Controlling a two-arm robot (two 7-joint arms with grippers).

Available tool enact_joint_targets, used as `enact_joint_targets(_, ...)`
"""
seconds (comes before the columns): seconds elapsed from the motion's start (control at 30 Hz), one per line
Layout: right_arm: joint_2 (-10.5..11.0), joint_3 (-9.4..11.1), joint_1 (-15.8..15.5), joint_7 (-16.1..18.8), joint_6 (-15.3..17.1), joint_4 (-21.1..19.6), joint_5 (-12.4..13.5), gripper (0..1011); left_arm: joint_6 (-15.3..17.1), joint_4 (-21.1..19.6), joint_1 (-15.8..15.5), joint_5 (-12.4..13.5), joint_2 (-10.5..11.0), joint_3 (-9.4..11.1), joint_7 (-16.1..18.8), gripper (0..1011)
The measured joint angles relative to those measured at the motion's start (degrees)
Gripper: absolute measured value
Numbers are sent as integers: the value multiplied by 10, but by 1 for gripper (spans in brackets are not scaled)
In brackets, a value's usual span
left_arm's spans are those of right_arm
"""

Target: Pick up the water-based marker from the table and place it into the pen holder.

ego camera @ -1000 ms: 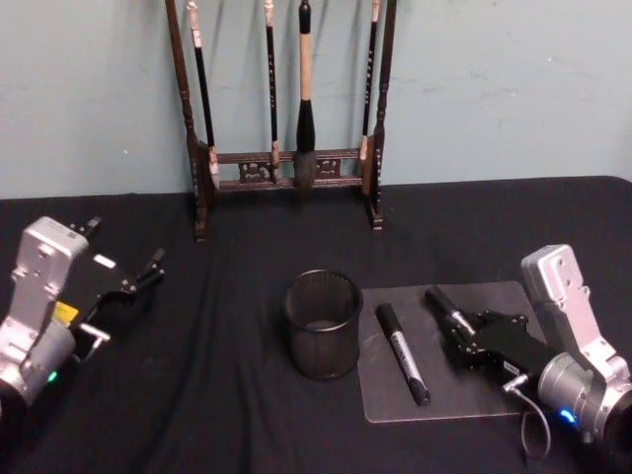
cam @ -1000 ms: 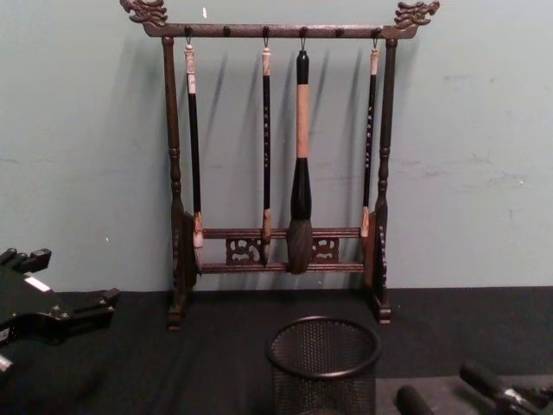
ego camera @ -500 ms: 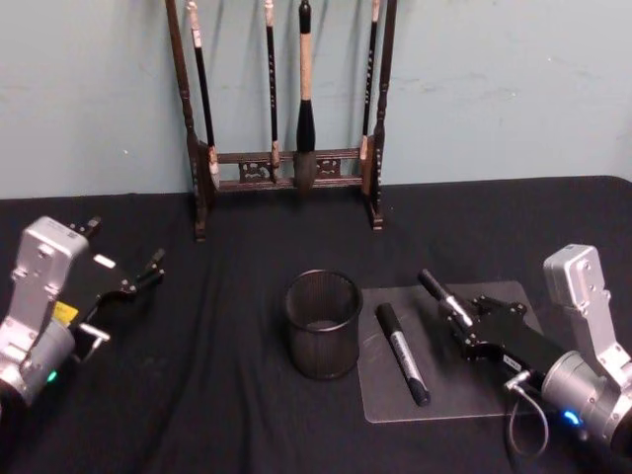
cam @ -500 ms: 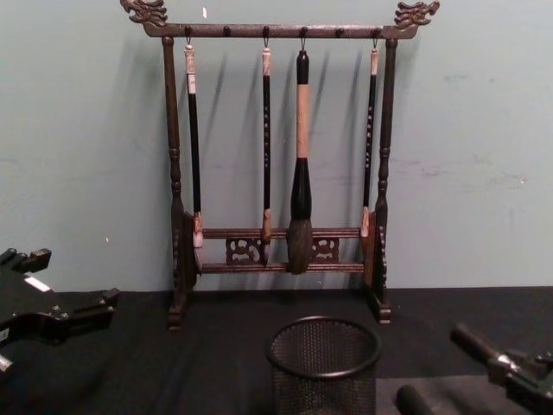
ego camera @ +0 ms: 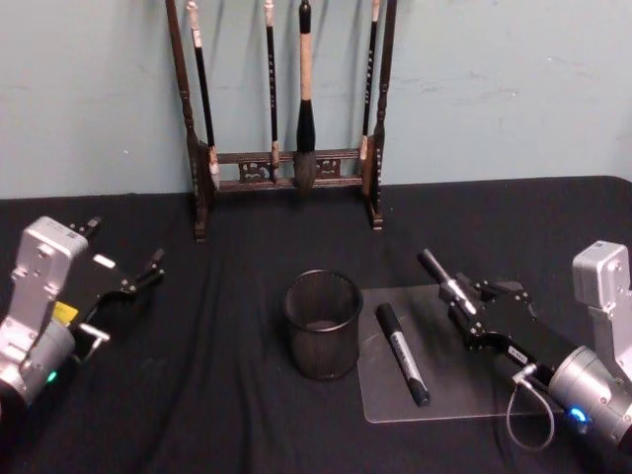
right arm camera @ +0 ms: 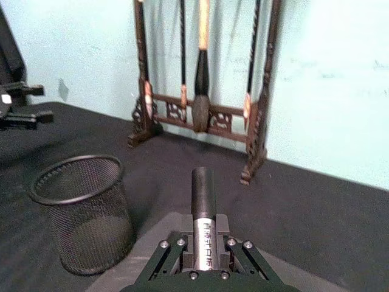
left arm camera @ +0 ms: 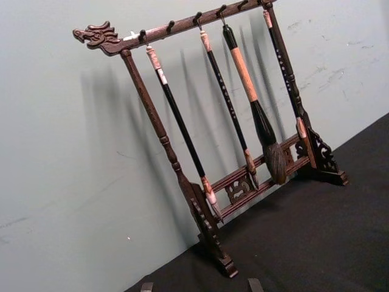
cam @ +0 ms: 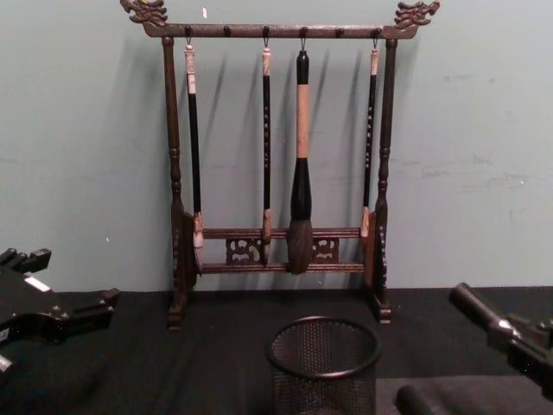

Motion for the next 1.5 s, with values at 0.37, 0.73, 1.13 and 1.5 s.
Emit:
enact_joint_targets(0.37,3,-5,8,26,-45,-13,17,213,0,0,0,0,0,0,0,1009)
enact_joint_targets(0.73,-7,-28,41,16,-46,-17,-6,213,0,0,0,0,0,0,0,1009)
enact_joint_targets(1.13,-33,-57,76,10,-46,3,-24,213,0,0,0,0,0,0,0,1009)
enact_joint_targets(1.5,-55,-86,105,18,-47,34,-38,213,0,0,0,0,0,0,0,1009)
